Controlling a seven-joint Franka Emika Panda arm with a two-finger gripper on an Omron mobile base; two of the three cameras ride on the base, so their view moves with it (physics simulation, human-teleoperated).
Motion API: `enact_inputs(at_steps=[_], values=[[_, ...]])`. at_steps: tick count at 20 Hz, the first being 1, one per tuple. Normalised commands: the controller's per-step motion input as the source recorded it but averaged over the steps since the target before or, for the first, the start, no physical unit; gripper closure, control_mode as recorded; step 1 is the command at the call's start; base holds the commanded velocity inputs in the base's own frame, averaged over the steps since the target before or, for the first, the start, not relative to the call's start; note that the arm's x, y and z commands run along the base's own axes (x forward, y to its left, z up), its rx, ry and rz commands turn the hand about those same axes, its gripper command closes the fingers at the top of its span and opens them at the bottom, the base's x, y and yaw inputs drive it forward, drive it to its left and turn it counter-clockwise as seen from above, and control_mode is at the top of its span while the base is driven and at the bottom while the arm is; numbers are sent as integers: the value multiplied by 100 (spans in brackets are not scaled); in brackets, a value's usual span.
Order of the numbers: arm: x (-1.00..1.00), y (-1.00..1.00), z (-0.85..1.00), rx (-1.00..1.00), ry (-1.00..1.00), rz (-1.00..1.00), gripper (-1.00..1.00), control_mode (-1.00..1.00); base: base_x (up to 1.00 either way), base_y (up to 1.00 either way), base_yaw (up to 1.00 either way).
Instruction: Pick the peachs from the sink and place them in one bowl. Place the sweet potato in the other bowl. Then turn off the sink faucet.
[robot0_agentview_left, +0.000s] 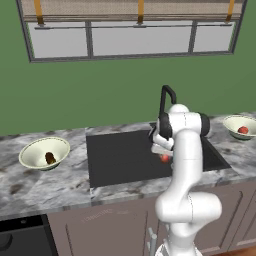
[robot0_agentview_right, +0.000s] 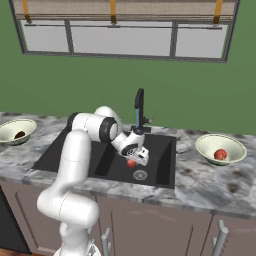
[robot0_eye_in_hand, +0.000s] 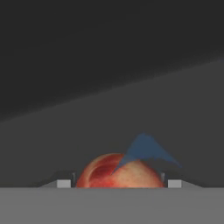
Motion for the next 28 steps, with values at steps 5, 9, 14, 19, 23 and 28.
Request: enact_inputs(at_steps=[5,9,14,19,23,28], values=[[-52,-18,19,10,-31,-4,100,-100,0,0,0],[-88,-13,26,12,-45,-1,100,-100,0,0,0],[-95,0,5,5,-34,0,100,-100,0,0,0],[-65,-1,69,8,-27,0,100,-100,0,0,0],[-3,-11,100,15,-7,0,100,-100,0,0,0],[0,-34,100,12,0,0,100,-100,0,0,0]])
